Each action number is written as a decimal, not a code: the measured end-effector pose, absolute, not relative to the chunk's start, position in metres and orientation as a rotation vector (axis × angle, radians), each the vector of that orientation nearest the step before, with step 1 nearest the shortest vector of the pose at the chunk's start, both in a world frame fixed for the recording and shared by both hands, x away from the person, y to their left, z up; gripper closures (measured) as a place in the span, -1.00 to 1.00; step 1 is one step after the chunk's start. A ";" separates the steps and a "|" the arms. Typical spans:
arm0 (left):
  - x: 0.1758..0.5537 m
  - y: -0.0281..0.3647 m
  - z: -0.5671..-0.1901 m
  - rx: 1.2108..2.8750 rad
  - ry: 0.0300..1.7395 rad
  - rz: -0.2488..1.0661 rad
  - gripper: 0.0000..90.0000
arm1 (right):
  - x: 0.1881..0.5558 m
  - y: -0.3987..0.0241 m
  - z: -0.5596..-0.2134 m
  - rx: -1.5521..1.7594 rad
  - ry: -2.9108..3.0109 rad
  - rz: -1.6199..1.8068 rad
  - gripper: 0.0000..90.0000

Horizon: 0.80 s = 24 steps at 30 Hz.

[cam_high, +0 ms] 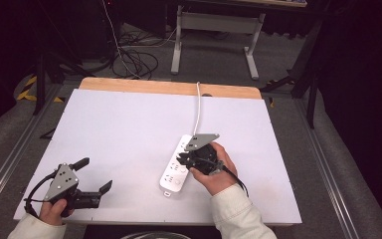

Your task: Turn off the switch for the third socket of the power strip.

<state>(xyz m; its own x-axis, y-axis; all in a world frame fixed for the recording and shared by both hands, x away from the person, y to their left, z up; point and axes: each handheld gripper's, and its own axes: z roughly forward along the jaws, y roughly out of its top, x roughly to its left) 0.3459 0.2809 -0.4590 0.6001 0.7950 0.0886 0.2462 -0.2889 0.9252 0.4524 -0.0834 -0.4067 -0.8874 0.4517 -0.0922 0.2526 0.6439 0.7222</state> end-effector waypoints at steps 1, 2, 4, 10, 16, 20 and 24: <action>0.346 0.281 -0.459 1.830 0.841 0.692 -0.96 | 0.453 -0.083 -0.407 0.560 2.601 1.091 0.51; 0.346 0.281 -0.459 1.830 0.841 0.692 -0.96 | 0.453 -0.082 -0.407 0.558 2.604 1.098 0.37; 0.345 0.281 -0.459 1.828 0.843 0.687 -0.96 | 0.452 -0.081 -0.406 0.529 2.588 1.089 0.14; 0.345 0.281 -0.458 1.821 0.845 0.686 -0.96 | 0.451 -0.082 -0.402 0.522 2.544 1.096 -0.28; 0.345 0.282 -0.458 1.825 0.841 0.687 -0.96 | 0.449 -0.092 -0.396 0.572 2.498 1.151 -0.40; 0.345 0.281 -0.457 1.825 0.839 0.686 -0.96 | 0.446 -0.103 -0.389 0.594 2.467 1.191 -0.42; 0.344 0.281 -0.457 1.822 0.842 0.684 -0.96 | 0.441 -0.120 -0.383 0.633 2.431 1.226 -0.48</action>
<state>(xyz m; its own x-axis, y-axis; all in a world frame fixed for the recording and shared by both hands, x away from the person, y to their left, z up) 0.3441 0.2812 -0.4574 0.6013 0.7946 0.0836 0.2447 -0.2827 0.9275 0.4413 -0.1199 -0.3827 -0.8412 0.5309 -0.1021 0.2335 0.5271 0.8171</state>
